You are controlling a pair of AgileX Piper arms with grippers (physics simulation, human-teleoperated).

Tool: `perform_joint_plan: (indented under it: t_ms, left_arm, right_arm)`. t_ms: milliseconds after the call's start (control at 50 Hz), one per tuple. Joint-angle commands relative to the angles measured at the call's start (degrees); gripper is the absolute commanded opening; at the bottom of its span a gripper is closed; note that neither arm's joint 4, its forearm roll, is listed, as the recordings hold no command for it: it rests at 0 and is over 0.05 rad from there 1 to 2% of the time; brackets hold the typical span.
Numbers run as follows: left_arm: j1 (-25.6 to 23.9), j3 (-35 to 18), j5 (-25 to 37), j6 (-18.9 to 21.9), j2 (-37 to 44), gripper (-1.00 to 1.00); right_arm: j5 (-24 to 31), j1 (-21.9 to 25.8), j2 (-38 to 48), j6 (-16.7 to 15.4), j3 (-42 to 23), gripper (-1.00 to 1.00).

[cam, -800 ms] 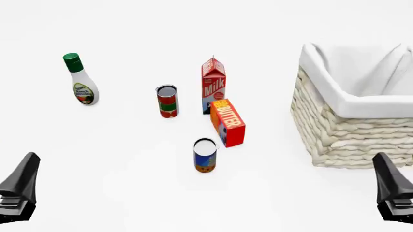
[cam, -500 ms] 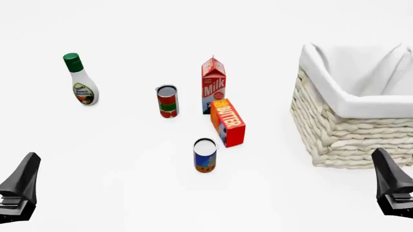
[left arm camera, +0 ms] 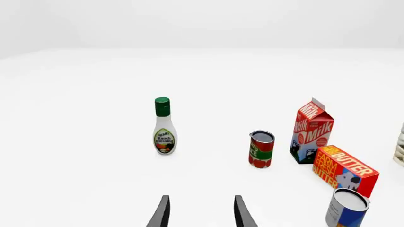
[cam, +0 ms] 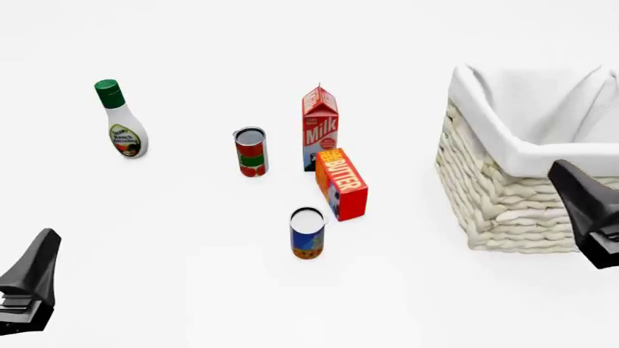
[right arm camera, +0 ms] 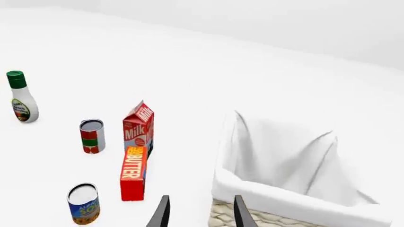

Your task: Pick the alphabet soup and place it in the basket.

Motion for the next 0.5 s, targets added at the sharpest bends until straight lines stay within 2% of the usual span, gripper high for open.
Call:
perform_joint_plan:
  t_ms: [20,60,120,180,240,300,500]
  left_arm:
    - [0.00,0.00,0.00,0.00,0.00,1.00]
    - [0.00,0.00,0.00,0.00,0.00,1.00]
    - [0.00,0.00,0.00,0.00,0.00,1.00]
    - [0.00,0.00,0.00,0.00,0.00,1.00]
    - [0.00,0.00,0.00,0.00,0.00,1.00]
    - [0.00,0.00,0.00,0.00,0.00,1.00]
    - [0.00,0.00,0.00,0.00,0.00,1.00]
  right_arm:
    - [5.08,7.26,11.12,-1.78,-10.66,1.00]
    - [6.02,8.26,12.29,-4.50,-13.06,1.00]
    - [8.77,9.86,15.85,-3.01,-17.40,1.00]
    - [11.39,10.99,18.56,-3.55,-21.97,1.00]
    - [11.56,12.12,19.35,-4.30,-22.28,1.00]
    - [15.09,13.61,21.97,-4.14,-27.18,1.00]
    - [19.11,15.96,28.98,-3.49,-32.96,1.00]
